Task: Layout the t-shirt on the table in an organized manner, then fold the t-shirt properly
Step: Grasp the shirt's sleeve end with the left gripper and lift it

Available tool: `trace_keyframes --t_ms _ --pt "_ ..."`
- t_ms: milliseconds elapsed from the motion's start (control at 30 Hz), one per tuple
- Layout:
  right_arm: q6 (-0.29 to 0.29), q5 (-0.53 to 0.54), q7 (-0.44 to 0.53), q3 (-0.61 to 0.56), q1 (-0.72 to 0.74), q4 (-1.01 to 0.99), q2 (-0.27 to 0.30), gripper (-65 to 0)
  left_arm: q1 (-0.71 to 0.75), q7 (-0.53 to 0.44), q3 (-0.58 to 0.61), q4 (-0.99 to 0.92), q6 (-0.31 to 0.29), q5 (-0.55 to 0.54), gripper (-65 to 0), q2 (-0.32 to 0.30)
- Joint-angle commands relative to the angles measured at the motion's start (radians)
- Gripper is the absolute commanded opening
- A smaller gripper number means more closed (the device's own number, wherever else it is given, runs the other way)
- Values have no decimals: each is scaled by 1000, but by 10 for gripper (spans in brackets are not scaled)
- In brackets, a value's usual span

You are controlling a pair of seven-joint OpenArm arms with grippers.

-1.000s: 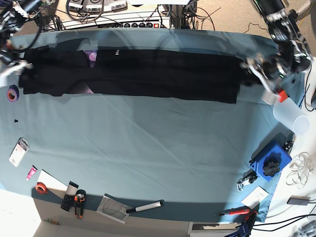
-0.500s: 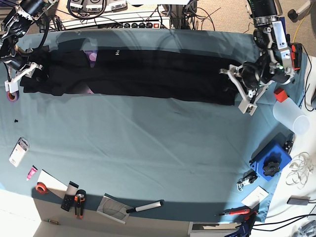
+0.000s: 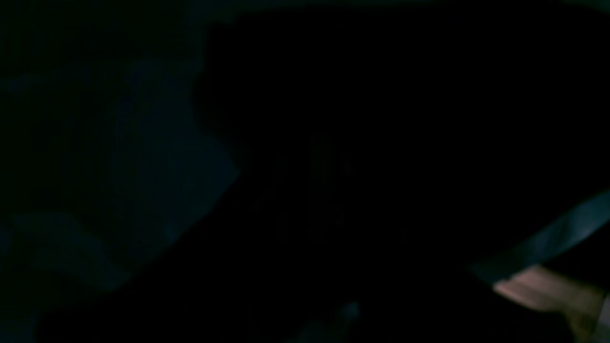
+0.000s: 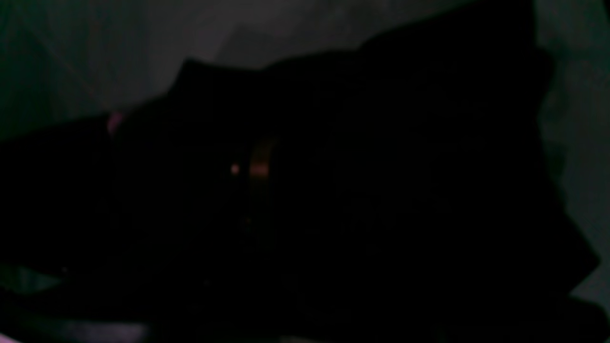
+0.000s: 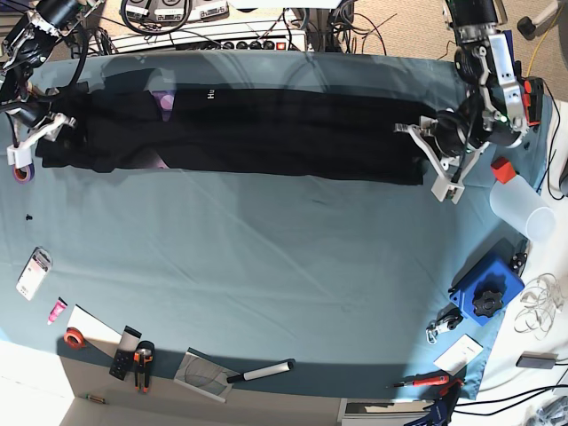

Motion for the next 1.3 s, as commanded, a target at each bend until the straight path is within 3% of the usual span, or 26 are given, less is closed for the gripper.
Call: trace_keyframes --t_ms 0,300,500,600,733,833,1000,1133,1267 --pt "1 19 24 5 7 18 26 -458 1 14 -5 33 -11 5 -650 -13" --pt "1 21 27 5 9 18 26 -458 1 -22 -148 73 -15 -8 -650 -115" --pt "-4 20 5 5 8 18 26 -458 1 -12 -195 74 -53 -87 -650 -137" --pt "-21 20 8 5 9 18 26 -458 5 11 -200 90 -65 -176 -650 -136" --pt "-21 20 15 5 9 18 26 -458 49 27 -200 182 -153 -364 -650 -133" --pt "-21 19 15 5 9 18 26 -458 101 26 -200 278 -174 -411 -650 -109" --pt "-20 20 29 5 9 18 26 -458 148 1 -171 385 -174 -410 -650 -8" --pt "-20 20 31 5 9 18 26 -458 144 -35 -34 386 -173 -367 -650 52" --pt "-20 20 32 5 9 18 26 -458 125 -103 157 386 -161 -244 -650 108"
